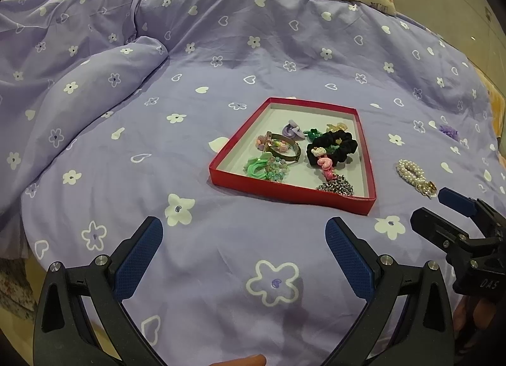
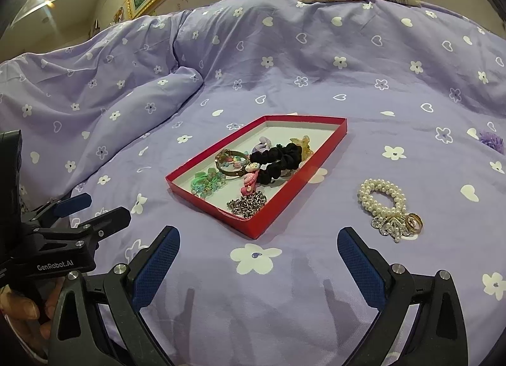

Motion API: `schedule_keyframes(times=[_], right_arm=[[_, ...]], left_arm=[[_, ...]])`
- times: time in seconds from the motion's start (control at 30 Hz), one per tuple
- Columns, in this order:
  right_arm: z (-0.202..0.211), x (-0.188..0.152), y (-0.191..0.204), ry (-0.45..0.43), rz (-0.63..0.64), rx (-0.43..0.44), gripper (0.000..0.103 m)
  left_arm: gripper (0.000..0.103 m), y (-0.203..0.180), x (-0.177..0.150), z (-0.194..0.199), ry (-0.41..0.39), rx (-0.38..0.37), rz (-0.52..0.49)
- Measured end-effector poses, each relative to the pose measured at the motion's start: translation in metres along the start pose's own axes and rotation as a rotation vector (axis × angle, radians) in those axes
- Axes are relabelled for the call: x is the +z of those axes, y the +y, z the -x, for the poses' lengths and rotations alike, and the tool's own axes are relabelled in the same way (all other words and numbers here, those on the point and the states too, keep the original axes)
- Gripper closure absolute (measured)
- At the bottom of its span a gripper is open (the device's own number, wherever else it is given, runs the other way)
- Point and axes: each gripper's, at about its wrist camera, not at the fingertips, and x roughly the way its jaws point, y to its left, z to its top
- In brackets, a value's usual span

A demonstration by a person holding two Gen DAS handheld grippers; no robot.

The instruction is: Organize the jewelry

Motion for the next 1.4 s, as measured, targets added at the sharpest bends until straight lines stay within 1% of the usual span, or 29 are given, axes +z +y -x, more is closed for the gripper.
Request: schedule_keyframes(times=[1.4], right_arm=[[0.0048, 0.0010, 0.0060, -0.001, 0.018, -0.004, 0.002]], left_arm=[[0.000, 0.0018, -0.0009, -0.0032, 0.016, -0.001, 0.002]])
